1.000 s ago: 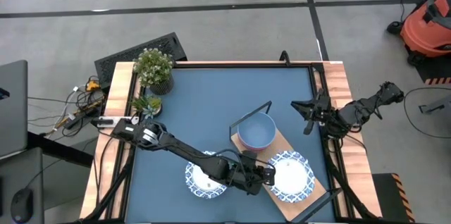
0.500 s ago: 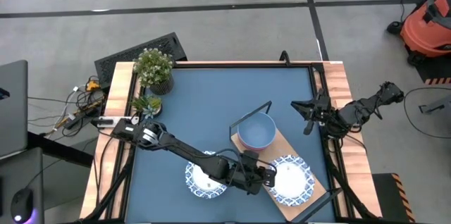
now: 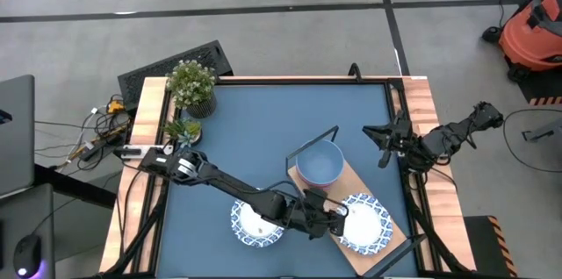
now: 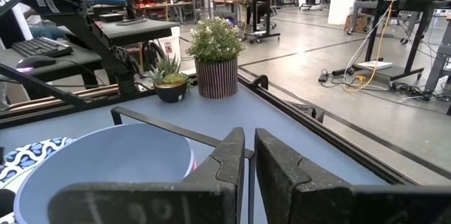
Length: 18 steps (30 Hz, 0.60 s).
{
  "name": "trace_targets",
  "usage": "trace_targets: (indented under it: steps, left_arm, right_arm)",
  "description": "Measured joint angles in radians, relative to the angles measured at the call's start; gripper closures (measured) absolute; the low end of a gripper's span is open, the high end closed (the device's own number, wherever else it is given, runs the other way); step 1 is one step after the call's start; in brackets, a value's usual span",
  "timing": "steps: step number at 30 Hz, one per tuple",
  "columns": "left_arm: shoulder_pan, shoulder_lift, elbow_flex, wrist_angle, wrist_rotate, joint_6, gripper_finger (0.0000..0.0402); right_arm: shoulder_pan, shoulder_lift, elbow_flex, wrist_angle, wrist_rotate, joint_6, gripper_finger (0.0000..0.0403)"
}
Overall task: Place and stack bowls onto a shelf
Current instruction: Stack the white bowl on top of the white bowl on the shelf
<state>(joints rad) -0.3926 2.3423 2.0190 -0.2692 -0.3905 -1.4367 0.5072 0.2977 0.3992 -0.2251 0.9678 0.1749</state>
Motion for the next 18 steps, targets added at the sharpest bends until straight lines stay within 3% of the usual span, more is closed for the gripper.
trace_targets:
  steps: [9,18]
  left_arm:
    - [-0.002,-0.014,0.045,-0.039,0.072,0.040,0.0262]
    - [-0.003,-0.035,0.270,-0.311,0.073,0.208,0.0262]
  right_arm:
    - [0.000,0.000,0.000,0.001,0.000,0.000,0.0340]
    - [0.000,0.000,0.000,0.001,0.000,0.000,0.0340]
